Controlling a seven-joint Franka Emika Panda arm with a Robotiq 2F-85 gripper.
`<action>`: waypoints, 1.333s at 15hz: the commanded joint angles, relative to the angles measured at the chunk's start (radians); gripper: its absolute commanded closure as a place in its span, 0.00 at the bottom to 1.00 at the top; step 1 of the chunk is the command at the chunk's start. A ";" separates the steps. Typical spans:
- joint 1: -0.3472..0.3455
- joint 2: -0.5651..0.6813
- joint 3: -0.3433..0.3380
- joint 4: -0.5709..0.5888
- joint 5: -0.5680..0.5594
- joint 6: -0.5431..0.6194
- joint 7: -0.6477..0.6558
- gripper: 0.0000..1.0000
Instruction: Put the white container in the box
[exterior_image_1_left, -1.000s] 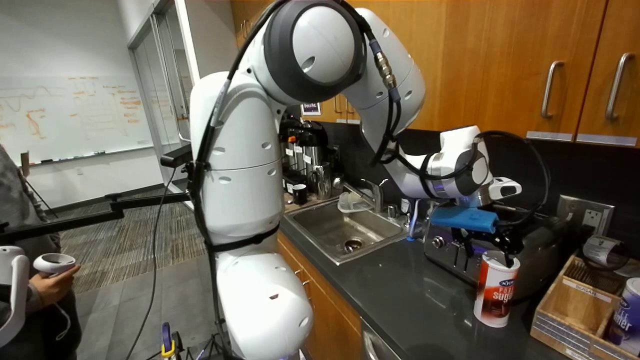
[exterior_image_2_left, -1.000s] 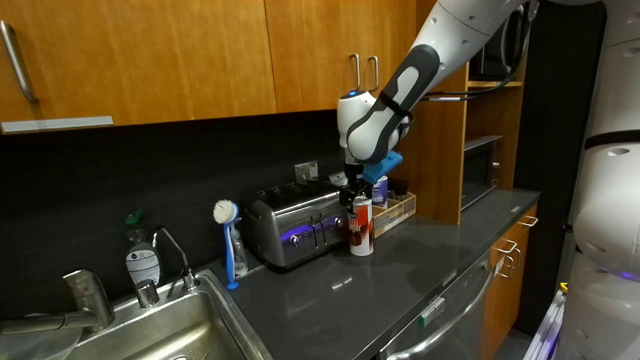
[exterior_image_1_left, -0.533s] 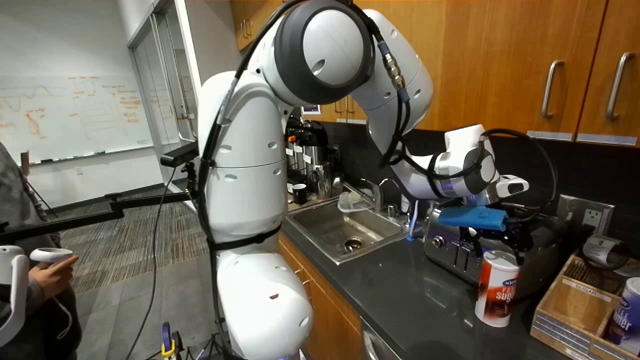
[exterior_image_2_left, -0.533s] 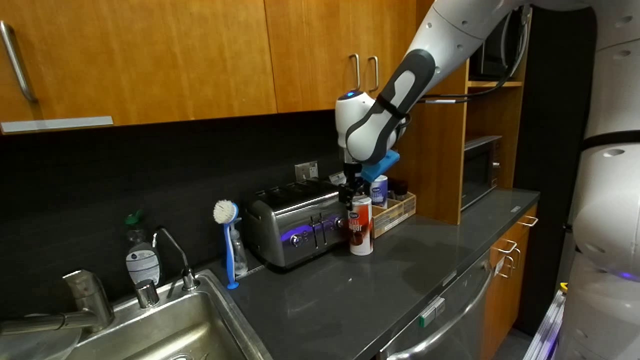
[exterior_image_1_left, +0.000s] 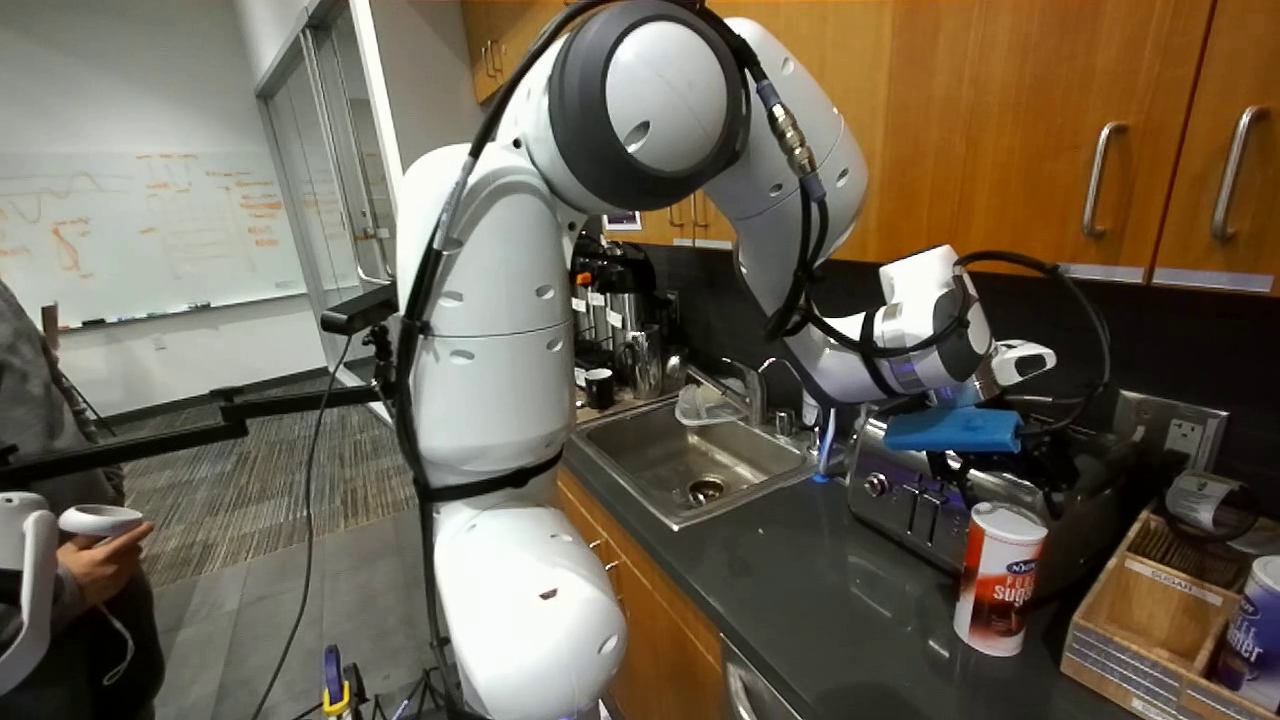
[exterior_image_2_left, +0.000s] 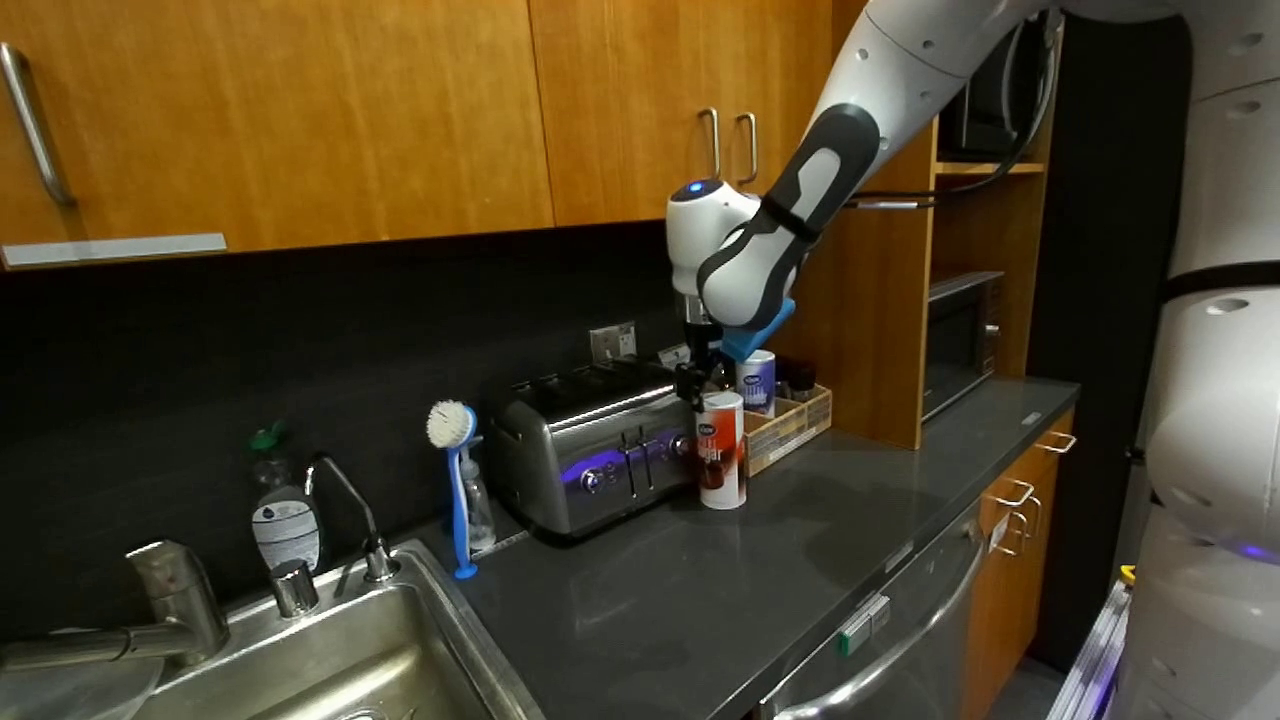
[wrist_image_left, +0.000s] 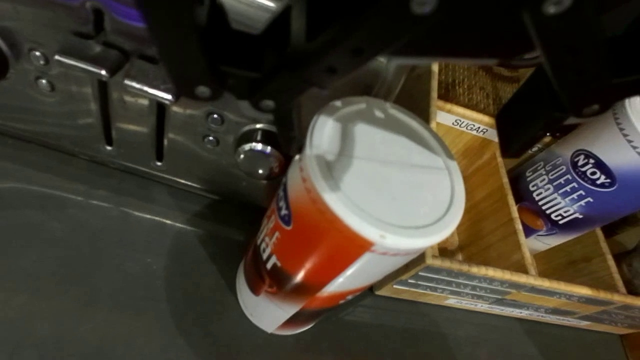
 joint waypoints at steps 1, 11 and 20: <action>0.006 0.014 -0.005 -0.001 -0.034 0.008 0.020 0.00; 0.009 0.063 -0.022 0.010 -0.023 0.004 0.015 0.00; 0.009 0.058 -0.020 0.005 -0.009 0.008 0.004 0.32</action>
